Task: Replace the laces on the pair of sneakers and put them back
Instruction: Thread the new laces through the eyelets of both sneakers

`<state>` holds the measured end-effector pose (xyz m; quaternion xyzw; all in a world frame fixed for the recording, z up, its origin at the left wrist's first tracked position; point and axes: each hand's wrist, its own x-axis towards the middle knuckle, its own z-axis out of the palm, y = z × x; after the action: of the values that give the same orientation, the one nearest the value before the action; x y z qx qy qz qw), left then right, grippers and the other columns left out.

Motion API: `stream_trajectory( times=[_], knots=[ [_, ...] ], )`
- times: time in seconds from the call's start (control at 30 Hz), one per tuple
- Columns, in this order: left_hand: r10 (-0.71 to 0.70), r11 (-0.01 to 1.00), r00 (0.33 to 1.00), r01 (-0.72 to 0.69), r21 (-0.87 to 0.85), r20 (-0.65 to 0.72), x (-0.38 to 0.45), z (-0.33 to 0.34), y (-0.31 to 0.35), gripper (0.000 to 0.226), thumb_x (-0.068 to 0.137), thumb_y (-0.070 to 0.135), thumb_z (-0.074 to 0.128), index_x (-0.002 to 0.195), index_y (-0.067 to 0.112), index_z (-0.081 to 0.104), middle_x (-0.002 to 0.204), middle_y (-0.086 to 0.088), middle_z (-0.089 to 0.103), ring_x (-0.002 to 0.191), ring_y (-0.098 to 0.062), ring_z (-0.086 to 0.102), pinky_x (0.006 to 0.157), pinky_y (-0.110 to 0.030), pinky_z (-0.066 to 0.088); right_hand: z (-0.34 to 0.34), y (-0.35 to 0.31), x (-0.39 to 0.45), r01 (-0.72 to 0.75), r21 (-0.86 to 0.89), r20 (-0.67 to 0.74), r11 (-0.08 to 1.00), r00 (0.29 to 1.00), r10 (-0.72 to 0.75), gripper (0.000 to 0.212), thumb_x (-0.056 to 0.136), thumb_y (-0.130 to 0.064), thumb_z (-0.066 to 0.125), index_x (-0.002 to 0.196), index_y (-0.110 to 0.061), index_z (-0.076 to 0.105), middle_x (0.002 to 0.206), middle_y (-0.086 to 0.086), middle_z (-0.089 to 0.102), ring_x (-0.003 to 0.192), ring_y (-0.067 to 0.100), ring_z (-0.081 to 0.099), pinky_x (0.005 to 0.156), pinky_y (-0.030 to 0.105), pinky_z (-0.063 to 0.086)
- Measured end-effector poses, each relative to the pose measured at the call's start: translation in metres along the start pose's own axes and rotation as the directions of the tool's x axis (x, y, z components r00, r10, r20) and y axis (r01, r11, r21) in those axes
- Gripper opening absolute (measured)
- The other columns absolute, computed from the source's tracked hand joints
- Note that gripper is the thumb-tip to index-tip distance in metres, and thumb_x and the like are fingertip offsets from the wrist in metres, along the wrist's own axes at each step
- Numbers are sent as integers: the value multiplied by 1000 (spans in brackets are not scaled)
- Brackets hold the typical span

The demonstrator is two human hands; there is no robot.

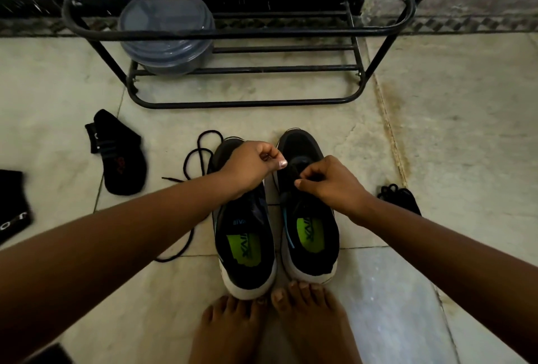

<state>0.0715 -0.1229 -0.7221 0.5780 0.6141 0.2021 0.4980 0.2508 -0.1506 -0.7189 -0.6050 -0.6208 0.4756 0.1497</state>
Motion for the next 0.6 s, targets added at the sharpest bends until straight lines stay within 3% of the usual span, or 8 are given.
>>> stream_trajectory(
  times=[0.1,0.17,0.3,0.43,0.53,0.6],
  knots=[
    [-2,998,999,5,57,-40,2,4,-3,6,80,17,74,77,18,69,69,7,65,70,-7,59,74,-24,49,-2,0,0,14,5,26,1000,1000,-14,16,85,-20,68,69,-17,68,61,-5,61,53,0,55,53,14,39],
    [-1,998,998,6,70,-65,3,6,-1,10,77,18,77,76,17,67,66,7,62,65,-6,57,67,-19,46,-2,1,1,28,-1,36,1000,999,-28,17,85,-19,68,68,-20,67,62,-6,60,52,0,54,52,13,38],
    [4,993,996,7,115,-89,6,6,3,20,75,19,79,79,18,59,64,7,54,58,-2,49,54,-7,37,2,7,5,36,-31,21,999,999,-35,14,83,-25,69,70,-25,66,79,4,61,67,11,56,60,22,41],
    [89,975,995,-77,211,-51,7,6,8,28,76,17,78,76,20,50,67,5,53,60,-5,48,55,-9,39,-2,-1,5,-18,40,47,999,999,16,9,86,-22,67,81,-14,69,75,3,64,66,11,58,60,23,43],
    [96,984,995,-93,152,-8,9,2,10,34,74,17,79,72,22,46,70,-1,60,66,-12,54,65,-23,46,-9,-10,10,34,-48,-86,998,996,-38,11,86,-18,67,98,-17,64,81,-2,59,69,7,53,59,12,39],
    [67,997,998,-67,36,-5,8,0,12,33,73,16,79,71,20,47,71,-7,60,66,-13,54,64,-24,46,-11,-17,13,81,-106,-91,991,992,-90,16,86,-14,67,101,-20,66,84,-4,60,71,5,53,57,5,37]
  ],
)
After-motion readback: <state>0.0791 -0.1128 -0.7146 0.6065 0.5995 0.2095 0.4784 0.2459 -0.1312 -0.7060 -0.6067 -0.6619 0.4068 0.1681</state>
